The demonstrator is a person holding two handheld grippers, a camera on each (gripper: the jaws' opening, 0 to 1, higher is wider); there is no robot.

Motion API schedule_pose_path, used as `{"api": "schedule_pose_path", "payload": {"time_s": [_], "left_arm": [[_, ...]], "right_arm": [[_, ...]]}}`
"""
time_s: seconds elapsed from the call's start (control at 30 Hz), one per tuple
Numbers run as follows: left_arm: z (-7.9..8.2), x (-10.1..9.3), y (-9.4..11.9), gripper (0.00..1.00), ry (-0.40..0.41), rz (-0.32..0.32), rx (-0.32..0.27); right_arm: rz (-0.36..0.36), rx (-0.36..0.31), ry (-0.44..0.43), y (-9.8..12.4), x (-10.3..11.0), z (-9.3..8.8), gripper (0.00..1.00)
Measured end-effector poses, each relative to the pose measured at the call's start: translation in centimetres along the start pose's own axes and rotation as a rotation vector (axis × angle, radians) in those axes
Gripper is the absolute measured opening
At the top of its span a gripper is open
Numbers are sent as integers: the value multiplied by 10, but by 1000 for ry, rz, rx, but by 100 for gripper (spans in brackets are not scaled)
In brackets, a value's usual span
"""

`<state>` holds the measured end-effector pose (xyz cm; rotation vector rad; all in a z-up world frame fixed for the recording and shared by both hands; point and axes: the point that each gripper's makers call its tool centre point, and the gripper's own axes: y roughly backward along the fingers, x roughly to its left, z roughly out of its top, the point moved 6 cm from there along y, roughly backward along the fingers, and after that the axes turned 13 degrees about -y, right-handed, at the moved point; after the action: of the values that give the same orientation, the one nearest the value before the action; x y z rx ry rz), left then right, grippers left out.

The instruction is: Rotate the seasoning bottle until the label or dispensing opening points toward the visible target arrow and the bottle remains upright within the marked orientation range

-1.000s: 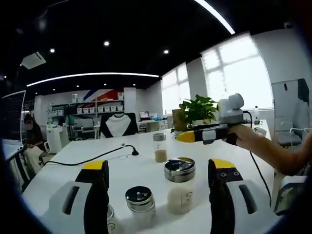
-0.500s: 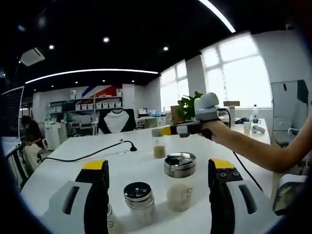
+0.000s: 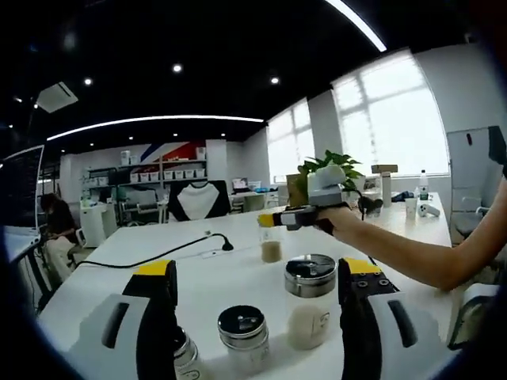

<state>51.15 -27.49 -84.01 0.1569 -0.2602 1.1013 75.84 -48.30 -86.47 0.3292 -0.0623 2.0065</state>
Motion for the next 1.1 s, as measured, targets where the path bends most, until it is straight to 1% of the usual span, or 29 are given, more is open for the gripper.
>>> {"api": "schedule_pose_path", "payload": {"time_s": [0.03, 0.07, 0.1, 0.2, 0.3, 0.43, 0.53, 0.63, 0.7, 0.83, 0.9, 1.0, 1.1], "left_arm": [[0, 1, -1, 89, -3, 2, -1], [1, 2, -2, 89, -7, 5, 1], [1, 2, -4, 89, -10, 6, 3], [1, 1, -9, 88, -15, -3, 3], [-1, -4, -15, 89, -13, -27, -6], [-5, -10, -21, 89, -14, -51, 1], [-2, -12, -22, 89, 1, -62, -22], [-1, -13, -22, 89, -8, -64, -28], [-1, -13, -23, 89, -11, -64, -24], [-3, -15, -25, 88, -15, -70, -10], [-5, -16, -25, 88, -41, -66, 12], [-6, -17, -25, 88, -37, -74, 15], [-6, -18, -25, 88, -29, -78, 19]], "right_arm": [[-16, -11, -15, -4, -3, 0, 61], [10, 43, 4, -6, -3, -4, 60], [10, 29, -3, -8, -3, -3, 60], [14, 38, 11, -11, -3, -7, 59], [14, 33, 14, -13, -4, -10, 58], [20, 18, 53, -16, 0, -8, 57], [16, -7, 107, -17, 3, -5, 53], [1, 3, 123, -17, 1, -7, 51], [1, 4, 107, -16, 1, -8, 50], [6, 17, 110, -16, 0, -10, 47], [7, 6, 118, -15, 0, -8, 45], [16, 3, 121, -15, 0, -7, 38], [28, 13, 137, -15, 0, -8, 38]]}}
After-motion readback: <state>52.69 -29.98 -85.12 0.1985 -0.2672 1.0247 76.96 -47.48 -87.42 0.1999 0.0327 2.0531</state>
